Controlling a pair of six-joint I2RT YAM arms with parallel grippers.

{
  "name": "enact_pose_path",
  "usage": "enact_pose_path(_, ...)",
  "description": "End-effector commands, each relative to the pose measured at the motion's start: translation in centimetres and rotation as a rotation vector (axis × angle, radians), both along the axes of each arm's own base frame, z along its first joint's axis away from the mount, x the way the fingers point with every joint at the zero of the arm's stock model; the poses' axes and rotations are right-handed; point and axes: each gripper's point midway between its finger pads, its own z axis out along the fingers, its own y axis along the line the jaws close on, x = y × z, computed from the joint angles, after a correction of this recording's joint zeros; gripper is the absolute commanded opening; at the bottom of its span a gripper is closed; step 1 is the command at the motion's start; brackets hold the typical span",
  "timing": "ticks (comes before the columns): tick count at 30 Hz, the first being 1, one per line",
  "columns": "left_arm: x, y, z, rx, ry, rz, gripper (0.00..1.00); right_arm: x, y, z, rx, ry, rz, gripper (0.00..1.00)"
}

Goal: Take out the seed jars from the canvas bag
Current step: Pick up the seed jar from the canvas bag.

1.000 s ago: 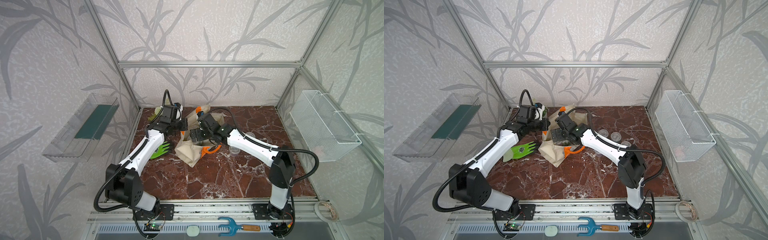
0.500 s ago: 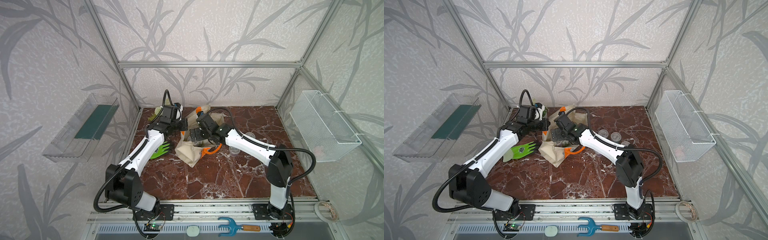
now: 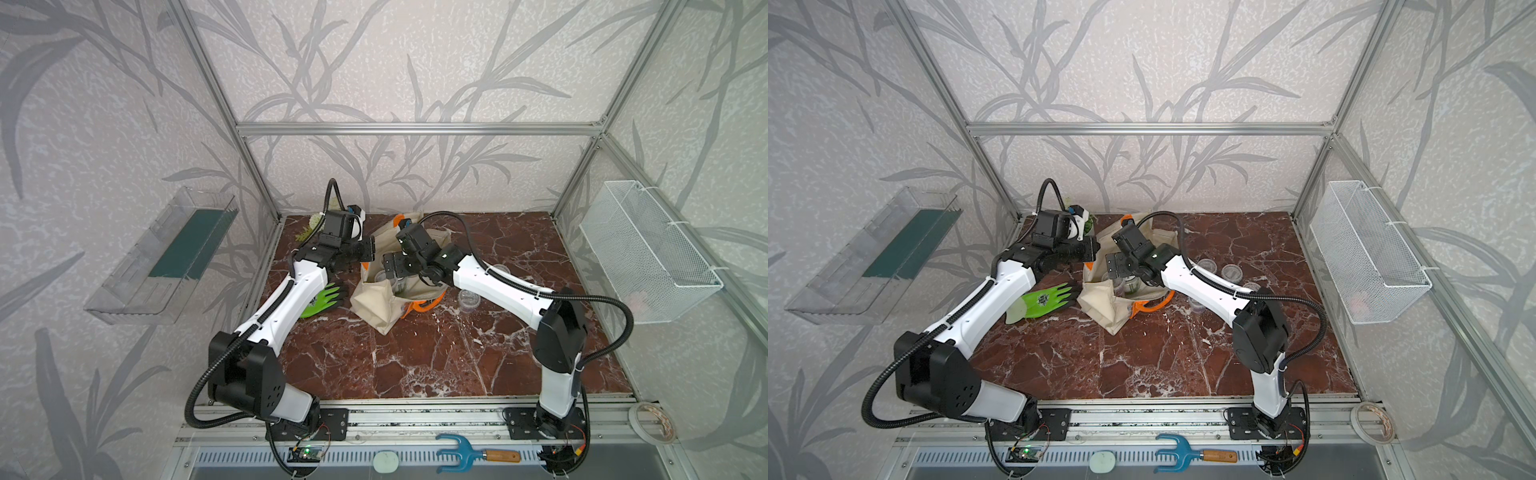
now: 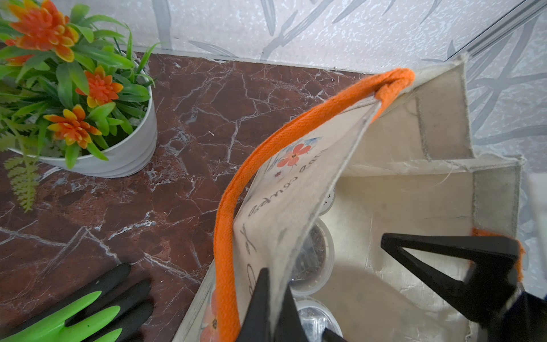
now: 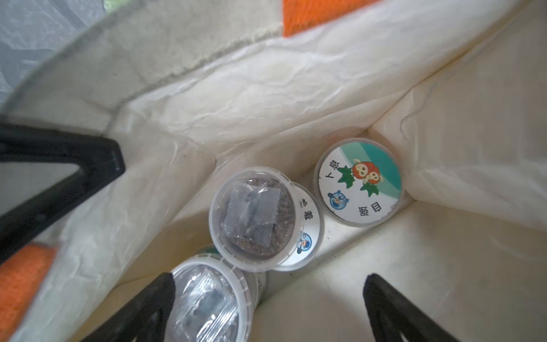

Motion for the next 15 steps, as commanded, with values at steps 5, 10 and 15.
enact_pose_path(5,-0.2,-0.1,1.9,-0.024,-0.054,-0.004,0.00,0.7,1.5,-1.0,-0.003,0.009,-0.004,1.00)
enact_pose_path(10,-0.3,0.0,1.8,-0.021,-0.052,-0.002,0.00,0.9,2.0,-1.8,-0.001,0.018,-0.011,1.00)
enact_pose_path(15,-0.2,-0.1,1.9,-0.026,-0.051,-0.005,0.00,1.4,2.4,-2.2,-0.008,0.009,-0.015,1.00)
